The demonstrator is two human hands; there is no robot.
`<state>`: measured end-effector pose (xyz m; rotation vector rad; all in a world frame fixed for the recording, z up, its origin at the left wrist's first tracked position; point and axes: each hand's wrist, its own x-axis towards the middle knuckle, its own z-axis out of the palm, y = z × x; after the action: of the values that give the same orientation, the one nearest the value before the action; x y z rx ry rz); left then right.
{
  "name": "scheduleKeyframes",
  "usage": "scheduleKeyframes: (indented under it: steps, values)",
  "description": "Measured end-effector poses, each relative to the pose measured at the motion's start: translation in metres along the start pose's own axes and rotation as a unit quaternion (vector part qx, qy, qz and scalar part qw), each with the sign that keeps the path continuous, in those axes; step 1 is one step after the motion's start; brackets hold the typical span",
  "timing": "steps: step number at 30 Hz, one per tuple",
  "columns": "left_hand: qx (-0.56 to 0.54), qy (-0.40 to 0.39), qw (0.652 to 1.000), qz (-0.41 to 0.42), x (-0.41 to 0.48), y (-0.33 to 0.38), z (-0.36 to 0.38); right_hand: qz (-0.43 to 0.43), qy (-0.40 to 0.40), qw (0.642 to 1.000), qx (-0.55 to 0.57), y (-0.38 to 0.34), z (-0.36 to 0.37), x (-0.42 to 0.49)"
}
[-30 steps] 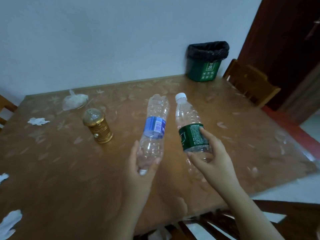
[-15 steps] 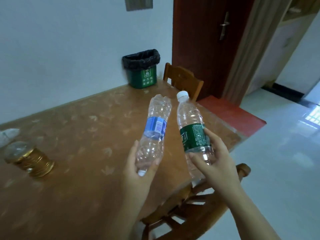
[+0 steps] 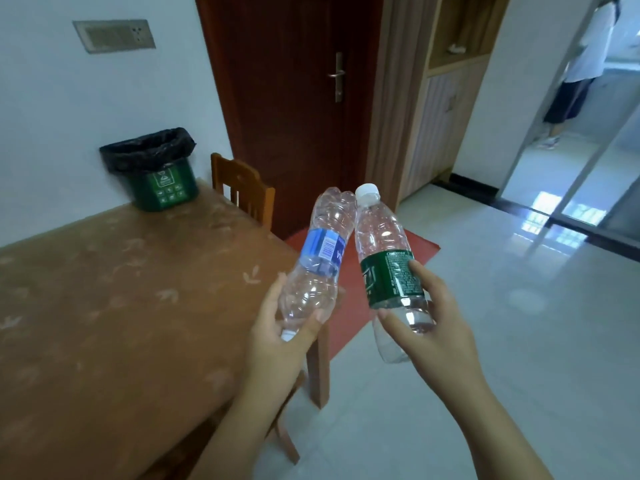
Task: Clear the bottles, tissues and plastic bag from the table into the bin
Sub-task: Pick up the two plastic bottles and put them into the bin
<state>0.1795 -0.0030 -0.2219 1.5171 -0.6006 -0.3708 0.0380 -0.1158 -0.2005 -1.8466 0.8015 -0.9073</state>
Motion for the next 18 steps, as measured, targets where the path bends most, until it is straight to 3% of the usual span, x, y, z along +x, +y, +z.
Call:
scheduleKeyframes:
  steps: [10, 18]
  values:
    - [0.052, -0.052, 0.997, 0.009, 0.081, -0.018, 0.115, 0.040, 0.061, 0.997, 0.000, 0.071, -0.068, 0.079]
    - [0.049, -0.020, 0.999, -0.003, 0.212, -0.046, 0.194, 0.020, 0.028, 0.999, -0.042, 0.111, -0.078, 0.237]
